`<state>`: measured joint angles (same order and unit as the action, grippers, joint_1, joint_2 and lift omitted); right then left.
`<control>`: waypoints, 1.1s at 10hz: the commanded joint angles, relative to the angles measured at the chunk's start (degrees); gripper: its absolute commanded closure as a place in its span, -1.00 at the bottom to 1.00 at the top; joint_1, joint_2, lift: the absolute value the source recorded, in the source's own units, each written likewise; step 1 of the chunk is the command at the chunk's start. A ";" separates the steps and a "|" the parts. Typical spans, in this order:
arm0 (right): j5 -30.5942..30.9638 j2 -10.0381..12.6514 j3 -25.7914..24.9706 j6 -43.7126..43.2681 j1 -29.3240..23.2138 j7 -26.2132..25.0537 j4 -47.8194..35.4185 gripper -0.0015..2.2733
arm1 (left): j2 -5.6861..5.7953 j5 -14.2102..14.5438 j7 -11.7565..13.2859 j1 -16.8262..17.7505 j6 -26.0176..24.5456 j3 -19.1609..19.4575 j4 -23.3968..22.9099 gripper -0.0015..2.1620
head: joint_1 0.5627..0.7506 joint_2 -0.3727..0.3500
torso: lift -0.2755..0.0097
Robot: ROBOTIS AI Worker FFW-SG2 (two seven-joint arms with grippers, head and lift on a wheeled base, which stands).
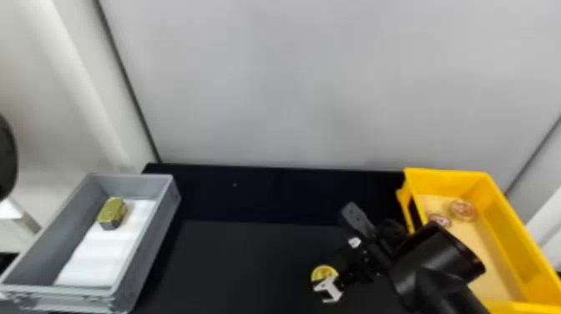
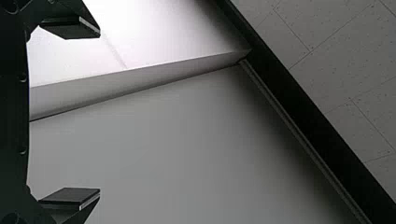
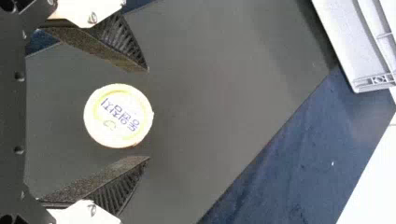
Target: Pick up the round yellow can and place it in the yellow rectangular box
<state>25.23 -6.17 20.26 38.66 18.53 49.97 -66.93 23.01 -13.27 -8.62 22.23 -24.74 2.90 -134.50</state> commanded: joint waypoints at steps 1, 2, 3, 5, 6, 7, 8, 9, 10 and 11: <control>0.01 -0.07 0.23 0.30 -0.34 0.24 0.14 -0.89 | -0.06 0.00 0.00 0.01 0.03 0.09 -0.06 -0.92 | 0.07 0.18 | 0.86; 0.01 -0.07 0.14 0.30 -0.60 0.32 0.14 -0.89 | 0.03 0.00 0.00 0.01 -0.06 0.09 -0.06 -0.92 | 0.07 0.18 | 0.86; 0.18 -0.07 0.14 0.47 -0.87 0.41 0.05 -0.89 | -0.06 0.00 0.00 0.01 0.03 0.18 -0.06 -0.92 | 0.07 0.18 | 0.86; 0.27 -0.07 0.05 0.39 -1.13 0.59 -0.04 -0.89 | -0.06 0.00 0.00 0.01 -0.06 0.18 -0.06 -0.92 | 0.07 0.18 | 0.86; 0.36 -0.16 0.05 0.39 -1.13 0.76 -0.04 -0.88 | 0.03 0.00 0.00 0.01 0.03 0.09 -0.15 -0.92 | 0.07 0.18 | 0.86; 0.62 -0.24 -0.04 0.39 -1.22 0.94 -0.04 -0.88 | 0.03 0.09 0.00 0.01 -0.06 0.18 -0.15 -0.92 | 0.07 0.18 | 0.86; 0.71 -0.33 -0.04 0.39 -1.39 1.20 -0.22 -0.88 | 0.03 0.09 0.00 0.01 -0.06 0.18 -0.24 -0.92 | 0.07 0.18 | 0.86; 0.89 -0.42 -0.12 0.47 -1.57 1.38 -0.39 -0.88 | 0.03 0.18 0.00 0.01 -0.06 0.18 -0.24 -0.92 | 0.07 0.18 | 0.86; 1.24 -0.51 -0.30 0.47 -1.74 1.64 -0.57 -0.88 | 0.03 0.18 0.00 0.01 -0.06 0.18 -0.24 -0.92 | 0.07 0.18 | 0.86; 1.33 -0.68 -0.30 0.56 -1.83 1.91 -0.66 -0.88 | 0.03 0.18 0.09 0.01 -0.06 0.18 -0.24 -0.92 | 0.07 0.18 | 0.86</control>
<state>26.30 -6.64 20.04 39.14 16.89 51.68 -67.39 23.04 -13.11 -8.57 22.24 -24.80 3.06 -134.73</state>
